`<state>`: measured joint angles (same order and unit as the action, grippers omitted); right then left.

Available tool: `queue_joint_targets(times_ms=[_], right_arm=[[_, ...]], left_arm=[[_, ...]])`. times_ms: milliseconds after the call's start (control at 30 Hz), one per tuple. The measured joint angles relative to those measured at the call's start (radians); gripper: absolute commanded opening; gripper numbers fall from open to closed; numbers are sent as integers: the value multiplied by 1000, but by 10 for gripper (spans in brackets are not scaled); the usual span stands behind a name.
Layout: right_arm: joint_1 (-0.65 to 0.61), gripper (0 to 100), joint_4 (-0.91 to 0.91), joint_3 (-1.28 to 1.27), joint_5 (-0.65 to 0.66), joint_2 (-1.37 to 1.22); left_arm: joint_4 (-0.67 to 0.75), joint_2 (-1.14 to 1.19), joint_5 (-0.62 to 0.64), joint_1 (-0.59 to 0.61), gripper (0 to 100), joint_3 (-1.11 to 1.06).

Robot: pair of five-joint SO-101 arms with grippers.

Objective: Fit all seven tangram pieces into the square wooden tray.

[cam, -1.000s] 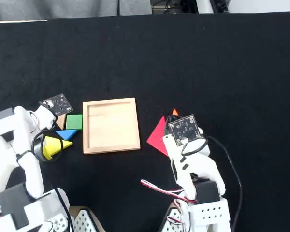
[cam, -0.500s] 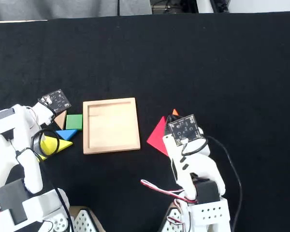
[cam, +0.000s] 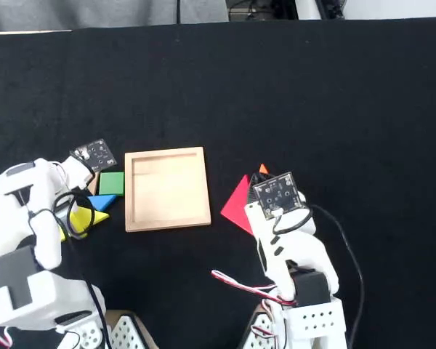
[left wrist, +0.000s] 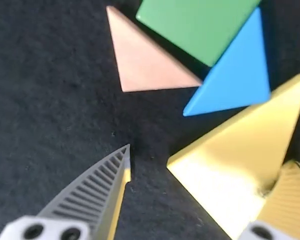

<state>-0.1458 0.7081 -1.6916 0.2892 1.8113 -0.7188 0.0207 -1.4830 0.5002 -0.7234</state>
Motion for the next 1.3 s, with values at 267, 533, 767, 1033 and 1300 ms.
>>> queue_joint_targets(times_ms=[267, 533, 767, 1033, 1300], right_arm=[[0, 15, 0, 0, 0, 0], [0, 15, 0, 0, 0, 0], [0, 15, 0, 0, 0, 0], [0, 15, 0, 0, 0, 0], [0, 15, 0, 0, 0, 0]], left_arm=[[-35, 12, 0, 0, 416, 17], [-75, 29, 0, -2, 399, 35], [-138, 28, 0, -3, 252, 20], [-158, 28, 2, -3, 261, 23], [-155, -63, 2, -5, 261, 31]])
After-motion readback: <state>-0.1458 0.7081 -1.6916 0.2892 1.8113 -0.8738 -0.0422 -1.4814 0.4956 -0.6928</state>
